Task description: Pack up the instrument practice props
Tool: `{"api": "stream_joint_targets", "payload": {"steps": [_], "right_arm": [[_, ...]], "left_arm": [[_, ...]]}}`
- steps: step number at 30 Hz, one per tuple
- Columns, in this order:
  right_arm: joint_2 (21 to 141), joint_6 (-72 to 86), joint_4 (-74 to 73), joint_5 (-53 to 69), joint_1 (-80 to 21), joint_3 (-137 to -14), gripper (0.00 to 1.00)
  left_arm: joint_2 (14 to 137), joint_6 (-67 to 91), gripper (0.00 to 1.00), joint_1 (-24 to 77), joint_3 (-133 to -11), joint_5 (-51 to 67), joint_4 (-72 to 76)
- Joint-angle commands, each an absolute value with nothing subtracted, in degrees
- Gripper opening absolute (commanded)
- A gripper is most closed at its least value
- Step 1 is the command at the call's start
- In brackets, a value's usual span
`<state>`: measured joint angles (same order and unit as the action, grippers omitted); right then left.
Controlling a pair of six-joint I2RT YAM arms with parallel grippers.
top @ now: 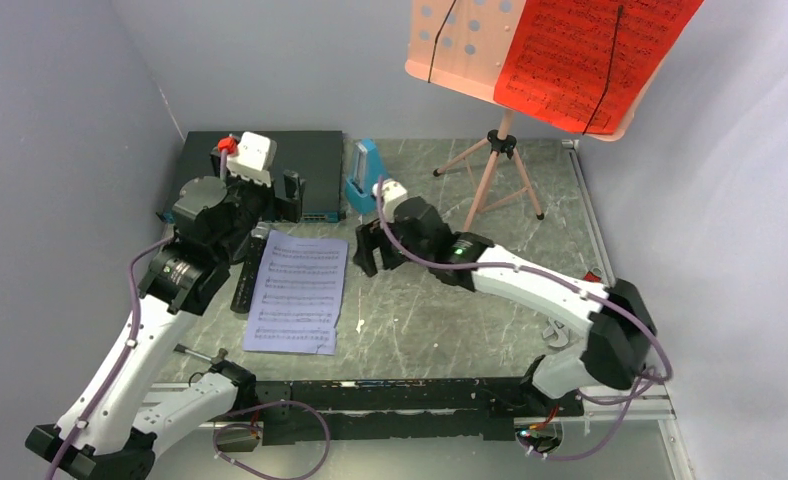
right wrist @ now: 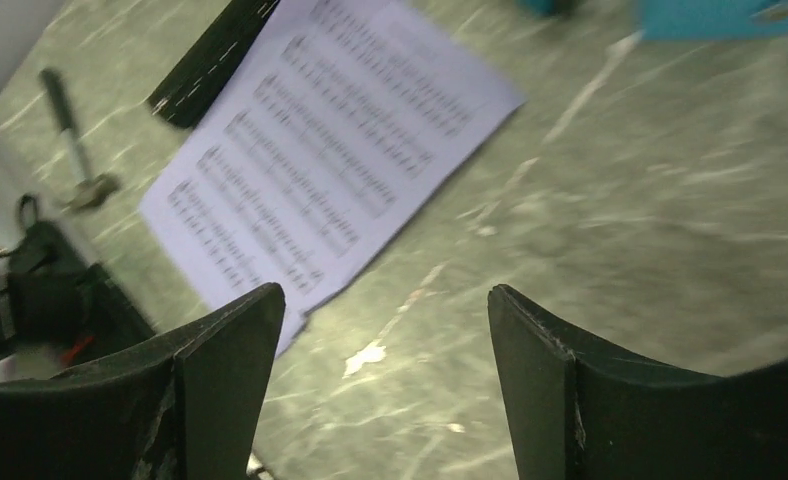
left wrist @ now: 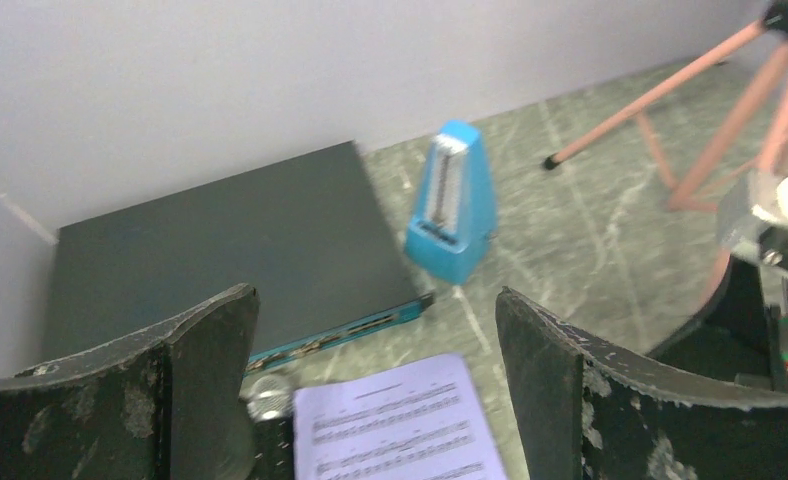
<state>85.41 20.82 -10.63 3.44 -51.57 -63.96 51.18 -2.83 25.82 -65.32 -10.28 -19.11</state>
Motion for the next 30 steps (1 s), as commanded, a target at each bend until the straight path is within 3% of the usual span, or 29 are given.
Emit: {"api": "stream_joint_targets", "payload": {"steps": [1,4,12,24,30], "right_arm": [[76.9,8.8,-16.0,-14.8,-50.0,-64.6,0.79],[70.9,4.4,-17.5,-18.9,-47.4,-65.3,0.79],[57.3,0.5,-18.7,-13.8,-33.6,-68.9,0.77],[47.3,-10.9,-13.0,-28.2,-31.7,-71.2,0.73],[47.9,-16.5,-10.8,-33.6,-31.5,-74.9,0.73]], "left_arm": [[53.7,3.4,0.93,25.6,-71.1,-0.1,-17.8],[57.1,6.0,0.93,25.7,-73.6,5.8,-14.9],[69.7,10.6,0.91,29.6,-82.5,13.7,-6.8],[87.4,6.4,0.93,37.6,-99.8,15.8,2.5],[95.3,4.9,0.94,37.9,-107.6,16.5,9.0]]}}
